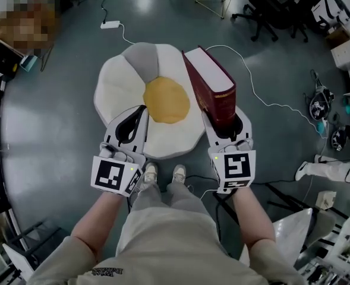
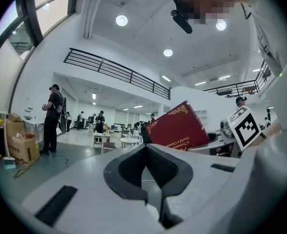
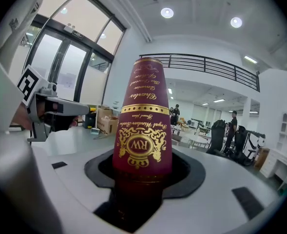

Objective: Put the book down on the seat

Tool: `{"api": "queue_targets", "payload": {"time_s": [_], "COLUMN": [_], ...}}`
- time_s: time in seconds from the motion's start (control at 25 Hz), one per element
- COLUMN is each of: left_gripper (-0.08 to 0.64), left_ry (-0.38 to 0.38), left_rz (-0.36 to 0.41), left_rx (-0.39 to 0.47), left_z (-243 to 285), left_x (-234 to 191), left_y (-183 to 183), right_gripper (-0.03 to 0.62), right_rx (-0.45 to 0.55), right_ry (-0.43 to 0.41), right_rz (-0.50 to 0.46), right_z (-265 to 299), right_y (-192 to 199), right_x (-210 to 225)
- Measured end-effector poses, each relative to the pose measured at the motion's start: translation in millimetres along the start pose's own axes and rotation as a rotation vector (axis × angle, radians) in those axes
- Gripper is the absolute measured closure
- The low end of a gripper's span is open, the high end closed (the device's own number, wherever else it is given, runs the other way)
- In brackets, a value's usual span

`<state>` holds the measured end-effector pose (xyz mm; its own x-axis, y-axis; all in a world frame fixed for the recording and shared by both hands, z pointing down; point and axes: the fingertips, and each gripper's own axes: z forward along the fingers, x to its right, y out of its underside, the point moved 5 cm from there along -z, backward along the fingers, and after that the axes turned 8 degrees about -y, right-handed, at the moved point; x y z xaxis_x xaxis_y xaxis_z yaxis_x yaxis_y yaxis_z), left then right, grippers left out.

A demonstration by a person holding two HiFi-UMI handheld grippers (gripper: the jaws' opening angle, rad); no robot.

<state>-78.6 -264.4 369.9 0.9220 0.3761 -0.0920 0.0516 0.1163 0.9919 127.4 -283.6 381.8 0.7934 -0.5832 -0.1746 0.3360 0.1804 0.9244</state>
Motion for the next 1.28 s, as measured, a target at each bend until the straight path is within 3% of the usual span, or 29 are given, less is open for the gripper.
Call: {"api": "queue_targets", "payload": {"time_s": [0.2, 0.36, 0.56, 0.76, 1.0, 1.28], "left_gripper": [0.557, 0.557, 0.557, 0.557, 0.557, 0.556], "left_ry": [-0.009, -0.023, -0.027, -0.022, -0.028, -0.029], "left_rz": [-0.020, -0.015, -0.011, -0.066, -0.064, -0.073], "left_rx": [-0.003, -0.007, -0.014, -0.007, -0.057, -0.076], "left_z": [39, 64, 82, 93, 113, 134], "left_x": [-11, -29, -55, -77, -89, -103], "left_y": [48, 107, 206, 305, 430, 522], "right_gripper": [0.374, 0.374, 0.374, 0.373, 0.373, 0.373], "right_rx": [-0.024, -0.092, -0.184, -0.272, -0.367, -0.466], "right_ry": [0.004, -0.016, -0.074, -0.124, -0.184, -0.267], "right_rz": [-0.019, -0.030, -0.062, -0.099, -0.144, -0.251], "right_z": [59, 114, 179, 239, 300, 353], "right_y": [44, 105, 205, 309, 447, 576], "right_x": [17, 14, -8, -33, -61, -97]}}
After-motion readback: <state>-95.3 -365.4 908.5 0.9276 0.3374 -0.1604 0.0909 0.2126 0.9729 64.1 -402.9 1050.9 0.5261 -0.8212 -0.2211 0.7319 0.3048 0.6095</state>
